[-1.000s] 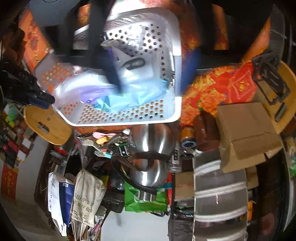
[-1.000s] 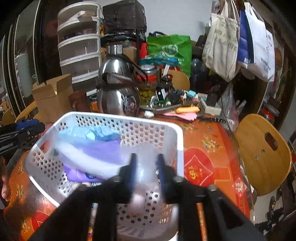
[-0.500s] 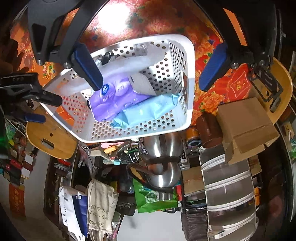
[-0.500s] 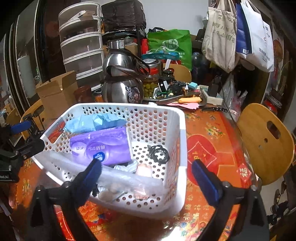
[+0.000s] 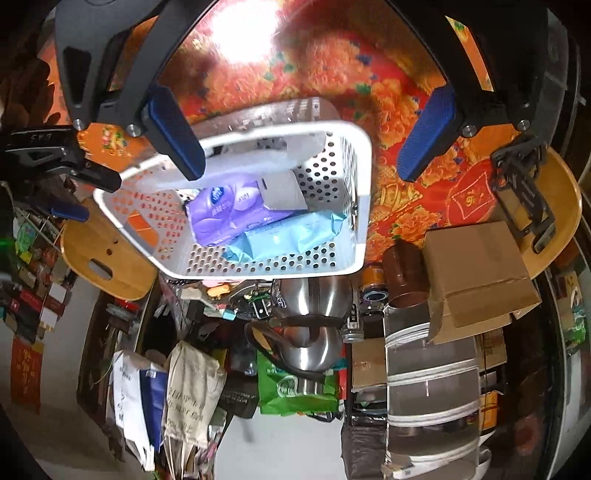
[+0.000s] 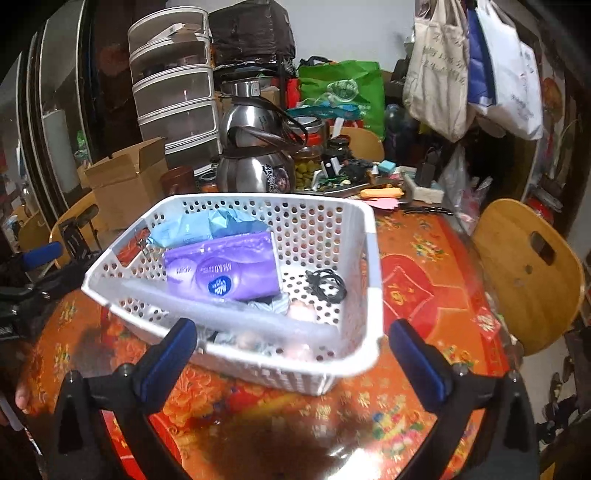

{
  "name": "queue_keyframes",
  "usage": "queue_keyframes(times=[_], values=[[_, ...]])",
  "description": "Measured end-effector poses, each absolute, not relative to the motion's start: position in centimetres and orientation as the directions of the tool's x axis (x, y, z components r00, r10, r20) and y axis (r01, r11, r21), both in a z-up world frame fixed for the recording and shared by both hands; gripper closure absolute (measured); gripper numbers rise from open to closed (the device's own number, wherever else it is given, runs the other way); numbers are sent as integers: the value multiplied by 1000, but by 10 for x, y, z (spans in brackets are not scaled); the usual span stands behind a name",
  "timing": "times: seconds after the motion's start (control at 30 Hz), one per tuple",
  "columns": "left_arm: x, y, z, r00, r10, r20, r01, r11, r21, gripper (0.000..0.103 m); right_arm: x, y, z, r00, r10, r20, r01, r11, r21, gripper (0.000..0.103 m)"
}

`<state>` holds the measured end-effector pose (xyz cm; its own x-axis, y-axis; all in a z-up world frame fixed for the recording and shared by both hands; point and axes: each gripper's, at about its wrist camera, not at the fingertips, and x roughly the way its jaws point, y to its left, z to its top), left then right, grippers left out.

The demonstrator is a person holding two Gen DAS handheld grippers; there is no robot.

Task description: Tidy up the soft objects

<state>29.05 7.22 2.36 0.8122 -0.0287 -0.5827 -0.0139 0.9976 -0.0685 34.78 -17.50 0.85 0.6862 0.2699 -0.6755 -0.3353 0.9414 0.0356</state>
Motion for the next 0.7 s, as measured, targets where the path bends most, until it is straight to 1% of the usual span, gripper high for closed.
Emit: queue_keyframes(times=[0.13, 0.2, 0.23, 0.3, 0.37, 0.43, 0.5, 0.57, 0.63, 0.7], values=[[243, 74, 36, 831, -16, -556, -19, 998, -57, 0, 301, -183, 23, 721, 274, -636, -320, 946, 44, 0], [218, 77, 40, 826, -23, -564, -26, 997, -78, 0, 268, -189, 33, 751, 254, -610, -295, 955, 35, 0], [201, 80, 43, 827, -16, -562, -44, 995, -94, 0, 253, -191, 36, 759, 234, -607, -275, 961, 27, 0], [160, 87, 52, 852, 1, -523, -75, 990, -120, 0, 228, -194, 38, 768, 207, -606, -247, 969, 18, 0], [130, 88, 55, 856, 34, -515, -102, 989, -103, 0, 195, -199, 37, 778, 183, -601, -224, 975, 7, 0], [100, 90, 58, 857, 25, -515, -101, 988, -120, 0, 165, -203, 36, 790, 168, -590, -207, 978, 2, 0], [74, 90, 59, 862, 12, -506, -94, 986, -138, 0, 137, -207, 37, 790, 187, -583, -214, 977, 24, 0], [49, 83, 61, 858, 39, -512, -108, 989, -106, 0, 110, -208, 43, 798, 212, -564, -231, 972, 40, 0], [27, 71, 65, 860, 25, -509, -76, 994, -80, 0, 86, -206, 50, 817, 200, -541, -224, 974, 23, 0], [5, 62, 69, 872, 0, -489, -49, 995, -88, 0, 71, -205, 56, 821, 204, -534, -232, 973, 15, 0]])
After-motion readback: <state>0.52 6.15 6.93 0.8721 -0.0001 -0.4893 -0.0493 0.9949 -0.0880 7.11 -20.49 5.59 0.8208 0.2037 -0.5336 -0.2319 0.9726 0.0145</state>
